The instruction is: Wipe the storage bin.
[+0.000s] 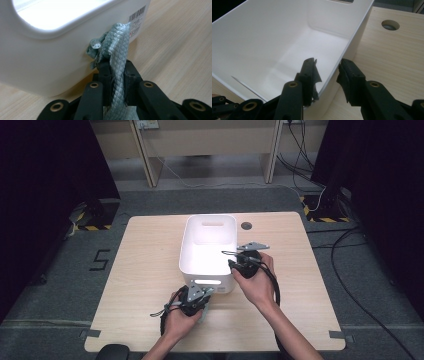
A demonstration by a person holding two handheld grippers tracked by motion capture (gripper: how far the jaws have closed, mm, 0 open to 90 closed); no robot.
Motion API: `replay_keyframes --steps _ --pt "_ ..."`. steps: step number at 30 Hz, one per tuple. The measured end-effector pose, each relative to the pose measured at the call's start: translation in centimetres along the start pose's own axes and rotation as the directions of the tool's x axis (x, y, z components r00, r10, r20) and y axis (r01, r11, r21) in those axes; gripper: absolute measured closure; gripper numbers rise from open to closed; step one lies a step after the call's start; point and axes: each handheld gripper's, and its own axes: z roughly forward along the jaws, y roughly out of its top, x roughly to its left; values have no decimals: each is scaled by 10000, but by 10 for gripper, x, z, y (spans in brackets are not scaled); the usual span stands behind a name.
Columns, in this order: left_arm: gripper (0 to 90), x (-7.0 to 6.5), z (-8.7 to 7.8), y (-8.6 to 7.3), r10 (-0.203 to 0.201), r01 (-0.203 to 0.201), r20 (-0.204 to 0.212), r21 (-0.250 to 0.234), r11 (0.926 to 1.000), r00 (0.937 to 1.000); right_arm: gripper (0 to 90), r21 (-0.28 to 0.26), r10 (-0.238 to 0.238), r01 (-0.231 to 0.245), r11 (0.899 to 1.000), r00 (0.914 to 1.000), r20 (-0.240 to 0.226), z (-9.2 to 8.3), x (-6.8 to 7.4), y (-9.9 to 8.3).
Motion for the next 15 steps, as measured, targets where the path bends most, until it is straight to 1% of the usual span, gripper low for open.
replay_keyframes --steps 5,11,15 --pt "797 0 2 -2 -22 22 12 51 10000 10000 653 24 6 -6 10000 10000 13 0 0 0" --pt "797 0 3 -1 36 -37 25 174 9998 10000 652 15 11 -11 10000 10000 3 0 0 0" --pt "797 -2 5 1 86 -87 55 162 9998 9999 651 31 52 -52 10000 10000 15 0 1 0"
